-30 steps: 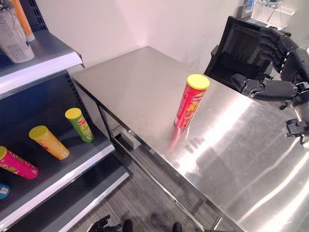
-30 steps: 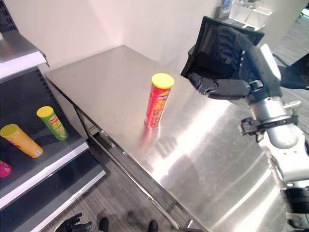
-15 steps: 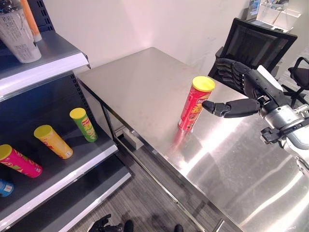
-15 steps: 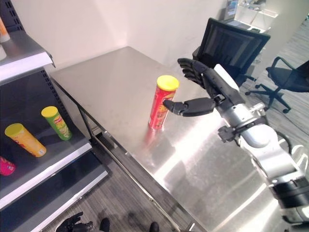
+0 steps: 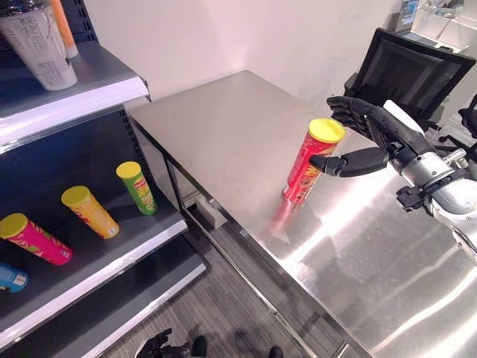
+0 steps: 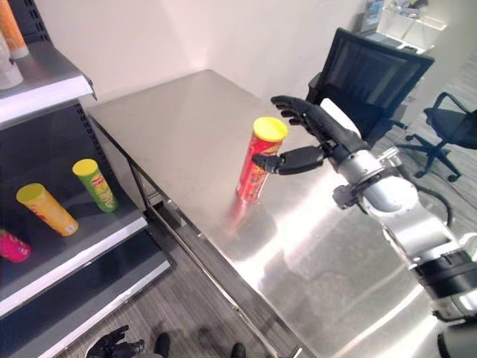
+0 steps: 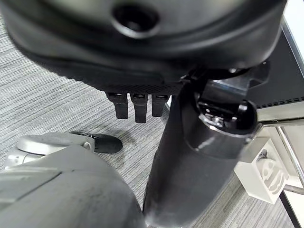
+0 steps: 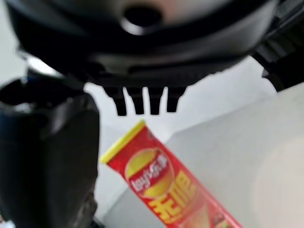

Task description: Put the goods on the table back onto the shelves and tidy them up.

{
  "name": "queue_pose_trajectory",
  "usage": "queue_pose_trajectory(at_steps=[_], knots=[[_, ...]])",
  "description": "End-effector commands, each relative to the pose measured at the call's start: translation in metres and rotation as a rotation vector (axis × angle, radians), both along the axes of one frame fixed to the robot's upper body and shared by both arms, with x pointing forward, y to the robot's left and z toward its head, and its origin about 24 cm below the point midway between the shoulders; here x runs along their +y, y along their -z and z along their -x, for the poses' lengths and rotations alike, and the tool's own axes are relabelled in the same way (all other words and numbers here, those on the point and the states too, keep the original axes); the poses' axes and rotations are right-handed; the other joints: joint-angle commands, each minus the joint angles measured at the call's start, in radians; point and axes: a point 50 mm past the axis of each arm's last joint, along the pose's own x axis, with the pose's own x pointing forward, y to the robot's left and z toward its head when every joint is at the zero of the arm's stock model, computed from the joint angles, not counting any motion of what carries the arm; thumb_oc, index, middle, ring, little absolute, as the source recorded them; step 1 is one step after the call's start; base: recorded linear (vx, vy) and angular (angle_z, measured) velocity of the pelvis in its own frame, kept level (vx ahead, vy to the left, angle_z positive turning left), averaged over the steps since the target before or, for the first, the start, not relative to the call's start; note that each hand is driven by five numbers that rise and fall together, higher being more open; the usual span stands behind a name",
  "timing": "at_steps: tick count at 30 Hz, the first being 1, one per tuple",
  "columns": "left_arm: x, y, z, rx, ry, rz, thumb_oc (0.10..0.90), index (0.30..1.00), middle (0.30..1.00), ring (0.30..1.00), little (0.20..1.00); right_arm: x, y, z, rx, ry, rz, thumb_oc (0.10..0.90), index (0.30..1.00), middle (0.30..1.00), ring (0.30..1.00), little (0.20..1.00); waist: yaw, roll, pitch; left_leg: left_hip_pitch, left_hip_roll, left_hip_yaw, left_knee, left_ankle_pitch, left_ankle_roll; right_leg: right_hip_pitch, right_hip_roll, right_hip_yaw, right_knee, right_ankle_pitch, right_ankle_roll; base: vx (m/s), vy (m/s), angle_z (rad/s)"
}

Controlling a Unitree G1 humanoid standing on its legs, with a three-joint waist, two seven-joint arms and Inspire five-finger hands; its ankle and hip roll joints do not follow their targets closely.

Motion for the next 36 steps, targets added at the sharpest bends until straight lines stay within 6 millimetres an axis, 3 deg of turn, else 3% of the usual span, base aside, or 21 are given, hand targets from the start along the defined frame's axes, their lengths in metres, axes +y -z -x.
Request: queue_pose_trajectory(at_steps=[1, 30, 32, 36], knots=[[0.014, 0.000, 0.008, 0.041, 0.035, -0.042, 0.800, 0.900, 0.900, 0.900, 0.900, 0.003, -0.062, -0.007, -0.209, 0.007, -0.006, 0.800, 0.900, 0.900, 0.900, 0.900, 0.030, -0.057, -0.036, 0.009, -0.009, 0.071, 0.004, -0.099, -0.007, -0.004, -0.079, -0.035, 0.007, -0.019, 0.077, 0.01, 0.007, 0.04], [0.013, -0.002, 0.001, 0.026, 0.051, -0.042, 0.800, 0.900, 0.900, 0.900, 0.900, 0.011, -0.063, -0.031, -0.106, 0.009, 0.004, 0.800, 0.900, 0.900, 0.900, 0.900, 0.036, -0.066, -0.020, 0.012, -0.007, 0.071, 0.004, -0.101, -0.009, -0.008, -0.079, -0.034, 0.007, -0.020, 0.078, 0.00, 0.000, 0.00], [0.013, -0.002, 0.000, 0.023, 0.053, -0.040, 0.800, 0.900, 0.900, 0.900, 0.900, 0.012, -0.063, -0.033, -0.102, 0.011, 0.001, 0.400, 0.300, 0.300, 0.300, 0.300, 0.037, -0.066, -0.020, 0.013, -0.006, 0.072, 0.004, -0.101, -0.009, -0.008, -0.079, -0.035, 0.007, -0.020, 0.079, 0.00, 0.000, 0.00], [0.014, -0.003, -0.001, 0.021, 0.049, -0.045, 0.800, 0.900, 0.900, 0.900, 0.900, 0.011, -0.061, -0.037, -0.093, 0.031, 0.019, 0.400, 0.300, 0.300, 0.300, 0.300, 0.037, -0.064, -0.020, 0.013, -0.005, 0.072, 0.004, -0.102, -0.009, -0.007, -0.080, -0.034, 0.007, -0.019, 0.078, 0.00, 0.000, 0.00]])
